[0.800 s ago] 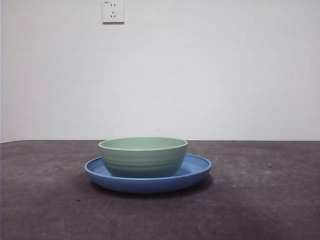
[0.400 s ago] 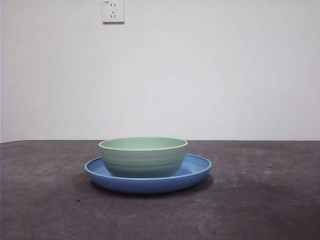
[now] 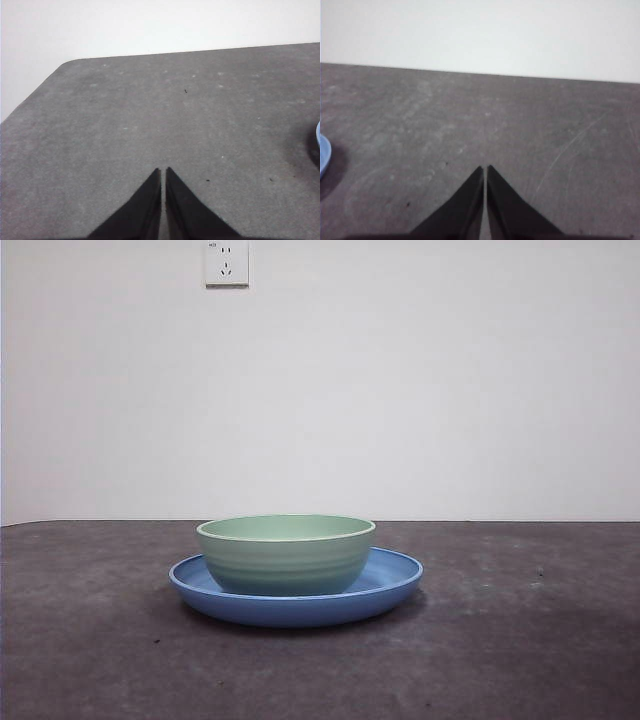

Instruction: Place the green bowl on the blue plate

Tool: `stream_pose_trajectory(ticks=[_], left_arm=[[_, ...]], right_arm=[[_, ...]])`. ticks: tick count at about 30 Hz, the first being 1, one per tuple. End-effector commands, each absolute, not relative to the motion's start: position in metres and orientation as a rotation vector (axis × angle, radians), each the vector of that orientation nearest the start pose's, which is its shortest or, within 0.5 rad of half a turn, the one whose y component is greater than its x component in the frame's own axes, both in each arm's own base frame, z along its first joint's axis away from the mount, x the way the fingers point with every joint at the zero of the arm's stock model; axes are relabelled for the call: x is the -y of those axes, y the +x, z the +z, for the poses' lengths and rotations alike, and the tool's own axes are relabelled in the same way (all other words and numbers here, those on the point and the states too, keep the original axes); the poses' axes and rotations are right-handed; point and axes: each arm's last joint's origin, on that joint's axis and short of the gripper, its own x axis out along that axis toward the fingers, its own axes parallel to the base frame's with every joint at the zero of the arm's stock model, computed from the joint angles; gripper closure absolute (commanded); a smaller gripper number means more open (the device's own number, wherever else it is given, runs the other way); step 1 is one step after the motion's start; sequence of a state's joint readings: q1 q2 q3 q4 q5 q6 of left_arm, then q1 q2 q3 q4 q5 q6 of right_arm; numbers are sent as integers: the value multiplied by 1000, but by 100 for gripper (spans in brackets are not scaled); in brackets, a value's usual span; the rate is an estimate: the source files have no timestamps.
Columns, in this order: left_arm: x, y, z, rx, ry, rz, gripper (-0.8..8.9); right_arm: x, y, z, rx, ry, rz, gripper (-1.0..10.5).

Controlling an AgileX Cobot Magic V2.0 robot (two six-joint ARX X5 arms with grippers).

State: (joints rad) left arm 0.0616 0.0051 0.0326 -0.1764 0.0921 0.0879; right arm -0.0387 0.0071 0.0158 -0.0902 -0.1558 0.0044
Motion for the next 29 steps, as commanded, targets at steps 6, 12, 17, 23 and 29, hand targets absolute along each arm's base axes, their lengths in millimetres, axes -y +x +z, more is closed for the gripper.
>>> stream_pose_trajectory(ticks=[6,12,17,23,29], left_arm=[[-3,96,150,-174,72,-36,799],[-3,96,150,-174,72,-36,799],[-3,96,150,-174,72,-36,799],[-3,96,150,-174,72,-36,799],[-3,96,150,-174,72,-36,799]], right_arm=[[-1,96,151,-162,44,114,940],[-1,96,152,-150,40,114,940],[-1,96,152,-150,40,115,940],[-1,96,152,-150,40,115,940],[-1,96,152,-150,40,115,940]])
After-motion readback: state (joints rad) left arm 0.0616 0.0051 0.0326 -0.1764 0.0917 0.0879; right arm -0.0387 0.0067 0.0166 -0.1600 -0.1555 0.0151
